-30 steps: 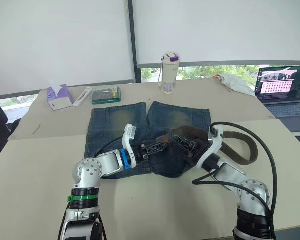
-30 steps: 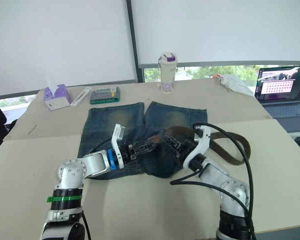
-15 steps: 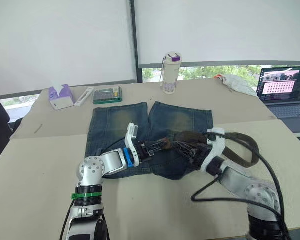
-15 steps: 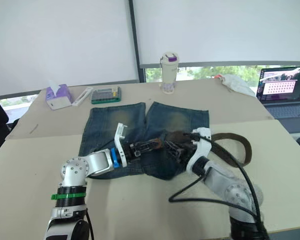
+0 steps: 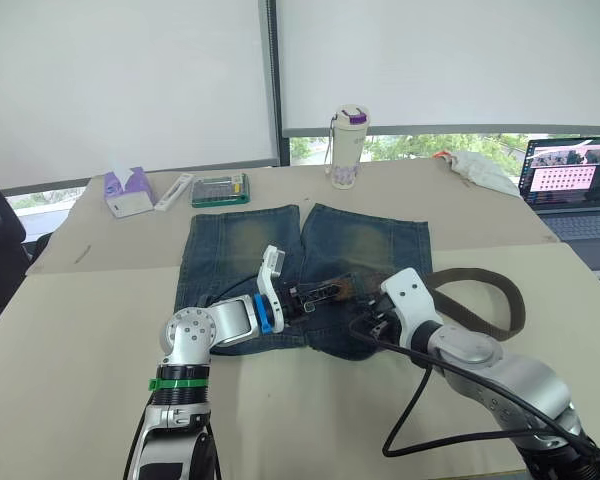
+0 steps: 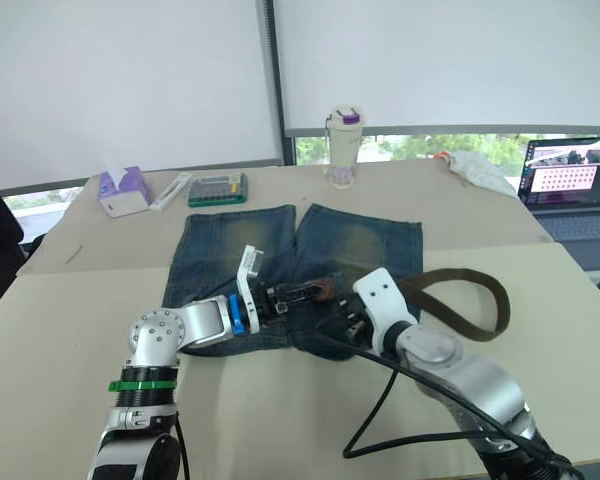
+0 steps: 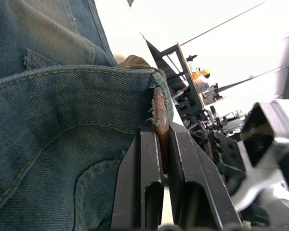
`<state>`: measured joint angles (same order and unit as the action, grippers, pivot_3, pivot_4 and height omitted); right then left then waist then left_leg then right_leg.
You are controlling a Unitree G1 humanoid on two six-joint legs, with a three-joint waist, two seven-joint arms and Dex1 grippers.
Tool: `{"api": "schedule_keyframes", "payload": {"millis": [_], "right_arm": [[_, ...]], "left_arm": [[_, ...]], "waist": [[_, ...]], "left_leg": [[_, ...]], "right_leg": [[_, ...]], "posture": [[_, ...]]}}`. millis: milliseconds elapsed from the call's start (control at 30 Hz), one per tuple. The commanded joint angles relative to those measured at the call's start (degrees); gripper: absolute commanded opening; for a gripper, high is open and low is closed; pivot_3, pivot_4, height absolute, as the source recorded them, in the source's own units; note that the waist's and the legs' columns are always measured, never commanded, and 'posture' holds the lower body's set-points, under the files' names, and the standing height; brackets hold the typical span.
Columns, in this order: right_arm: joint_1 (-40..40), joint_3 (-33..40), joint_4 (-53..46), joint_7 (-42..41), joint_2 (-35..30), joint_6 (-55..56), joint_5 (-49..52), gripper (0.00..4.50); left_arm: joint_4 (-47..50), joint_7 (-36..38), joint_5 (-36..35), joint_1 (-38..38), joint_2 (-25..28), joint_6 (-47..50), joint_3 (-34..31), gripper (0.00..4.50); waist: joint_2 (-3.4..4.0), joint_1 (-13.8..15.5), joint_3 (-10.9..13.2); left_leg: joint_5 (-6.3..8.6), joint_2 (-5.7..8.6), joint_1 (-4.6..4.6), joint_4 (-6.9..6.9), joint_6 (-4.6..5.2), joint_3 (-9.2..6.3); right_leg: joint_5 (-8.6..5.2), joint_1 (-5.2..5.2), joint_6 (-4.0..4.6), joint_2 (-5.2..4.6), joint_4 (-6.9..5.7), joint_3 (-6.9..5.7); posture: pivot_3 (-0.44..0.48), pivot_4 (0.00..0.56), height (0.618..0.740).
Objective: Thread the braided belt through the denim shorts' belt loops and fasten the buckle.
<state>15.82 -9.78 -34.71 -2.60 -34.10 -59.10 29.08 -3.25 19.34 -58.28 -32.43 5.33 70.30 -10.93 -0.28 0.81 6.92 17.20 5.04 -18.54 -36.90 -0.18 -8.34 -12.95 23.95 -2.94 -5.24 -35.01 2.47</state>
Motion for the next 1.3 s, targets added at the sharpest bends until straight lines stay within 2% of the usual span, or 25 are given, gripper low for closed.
{"api": "schedule_keyframes", "payload": {"millis": [33, 67, 233, 333, 467, 600, 733, 800, 867, 967, 1033, 1067, 1133, 1200, 1300], "right_arm": [[0.40, 4.61, -1.07, 0.22, -0.76, -0.79, -2.71, 0.15], [0.05, 6.31, -1.35, 0.20, -1.05, -1.34, -2.94, 0.03], [-3.94, 14.59, -3.59, -1.35, -3.72, -4.62, -2.80, 0.03], [-6.91, 20.21, -4.36, -2.04, -4.45, -6.52, -2.95, 0.03], [-10.38, 25.87, -5.22, -2.40, -4.60, -8.13, -3.46, 0.03], [-12.09, 28.80, -5.74, -2.78, -4.81, -9.14, -3.86, 0.03], [-12.84, 30.05, -5.31, -3.81, -5.40, -7.86, -5.13, 0.03], [-14.55, 29.16, -6.42, -9.12, -8.04, -7.28, -2.99, 0.03], [-15.95, 32.57, -8.69, -14.69, -8.38, -8.72, 2.30, 0.83], [-19.64, 41.67, -12.01, -22.73, -8.20, -10.57, 11.97, 1.85], [-24.37, 49.79, -14.78, -27.68, -7.02, -11.98, 27.58, 2.49], [-25.95, 51.97, -15.56, -28.52, -6.84, -11.94, 33.29, 2.49], [-24.90, 50.54, -14.96, -22.51, -4.19, -9.01, 41.73, 2.49], [-21.32, 44.71, -13.69, -13.86, 0.59, -5.91, 45.66, 2.49], [-16.25, 35.50, -10.95, -3.66, 8.97, -2.24, 48.08, 2.49]], "left_arm": [[0.29, 1.25, 0.04, -2.33, -0.56, -0.71, 0.93, 0.00], [0.08, 1.37, 0.27, -2.62, -0.84, -0.84, 1.39, 0.00], [-0.64, 2.61, 1.50, -3.14, -0.53, -0.54, 2.85, 0.00], [0.18, 3.34, 0.84, -1.66, 2.50, 1.45, 1.46, 0.00], [1.20, 5.14, -0.06, 2.27, 10.38, 4.72, -1.86, 0.00], [0.41, 5.78, -0.37, 3.84, 15.27, 5.64, -4.68, 0.00], [-0.87, 6.82, 0.29, 4.16, 17.63, 5.60, -5.72, 0.00], [-0.33, 7.08, -1.11, 3.55, 16.29, 6.31, -5.60, 0.00], [0.74, 7.12, -2.89, 2.98, 14.17, 7.21, -5.25, 0.00], [0.69, 5.78, -6.06, 1.90, 10.33, 8.52, -6.52, 0.00], [-0.68, 3.43, -9.86, 0.16, 5.07, 9.01, -7.77, 0.00], [-1.31, 2.32, -11.26, -0.51, 3.18, 9.23, -8.36, 0.00], [-2.39, 0.43, -13.15, -1.89, 0.01, 9.51, -8.69, 0.00], [-2.63, 0.05, -14.00, -2.99, -1.71, 10.04, -7.76, 0.00], [-3.46, 0.49, -15.09, -4.68, -2.13, 11.34, -6.71, 0.00]], "waist": [[-0.01, 0.09, 0.01], [-0.02, 0.17, 0.01], [-0.04, 0.55, 0.02], [-0.05, 0.49, 0.03], [0.00, -0.02, 0.00], [0.00, 0.13, 0.00], [0.00, 0.76, 0.00], [0.00, 0.95, 0.00], [-0.04, 1.25, 0.02], [-0.14, 1.36, 0.08], [-0.28, 1.59, 0.16], [-0.40, 1.66, 0.24], [-0.54, 1.33, 0.32], [-0.68, 0.48, 0.39], [-0.49, -0.24, 0.32]], "left_leg": [[0.00, 0.00, 0.00, 0.00, 0.00, 0.00], [0.00, 0.01, -0.01, 0.00, 0.00, -0.01], [0.00, 0.03, -0.03, 0.00, 0.01, -0.01], [0.00, 0.02, -0.02, 0.00, 0.01, 0.00], [0.00, -0.04, 0.02, 0.04, 0.00, 0.00], [-0.02, -0.04, 0.00, 0.05, -0.02, 0.00], [0.02, 0.07, 0.00, 0.04, 0.04, -0.06], [0.02, 0.09, -0.01, 0.04, 0.04, -0.06], [0.03, 0.09, -0.01, 0.04, 0.05, -0.05], [0.03, 0.01, 0.00, 0.02, 0.06, -0.03], [0.07, -0.03, 0.03, 0.01, 0.12, -0.05], [0.11, -0.06, 0.09, 0.01, 0.18, -0.07], [0.31, -0.07, 0.24, 0.00, 0.54, -0.10], [0.38, -0.07, 0.25, 0.03, 0.57, -0.06], [0.32, -0.10, 0.27, 0.08, 0.40, -0.06]], "right_leg": [[0.00, 0.00, 0.00, 0.00, 0.00, 0.00], [0.00, 0.00, 0.00, -0.01, 0.00, 0.00], [0.01, -0.01, 0.00, -0.02, 0.01, -0.01], [0.00, -0.02, -0.01, -0.01, 0.00, -0.01], [0.00, 0.01, -0.01, 0.05, -0.03, 0.01], [0.00, 0.06, 0.00, 0.05, -0.04, 0.00], [0.01, -0.01, 0.00, -0.07, -0.01, -0.07], [0.00, -0.01, -0.01, -0.10, 0.00, -0.06], [0.00, -0.03, -0.01, -0.10, 0.01, -0.07], [0.01, -0.09, -0.01, -0.05, 0.02, -0.08], [0.00, -0.24, -0.02, -0.05, 0.04, -0.13], [0.00, -0.36, -0.03, -0.04, 0.08, -0.15], [0.00, -0.64, -0.03, -0.04, 0.16, -0.18], [-0.01, -0.83, -0.04, -0.05, 0.15, -0.10], [-0.11, -0.80, -0.20, -0.03, 0.09, -0.09]], "posture": [[0.000, 0.150, 0.740], [0.000, 0.150, 0.740], [0.000, 0.150, 0.740], [0.000, 0.150, 0.740], [0.000, 0.150, 0.740], [0.000, 0.150, 0.740], [0.000, 0.150, 0.740], [0.000, 0.150, 0.740], [0.000, 0.150, 0.740], [0.000, 0.150, 0.740], [0.000, 0.150, 0.740], [0.000, 0.150, 0.740], [0.000, 0.150, 0.740], [0.000, 0.150, 0.740], [0.000, 0.150, 0.740]]}}
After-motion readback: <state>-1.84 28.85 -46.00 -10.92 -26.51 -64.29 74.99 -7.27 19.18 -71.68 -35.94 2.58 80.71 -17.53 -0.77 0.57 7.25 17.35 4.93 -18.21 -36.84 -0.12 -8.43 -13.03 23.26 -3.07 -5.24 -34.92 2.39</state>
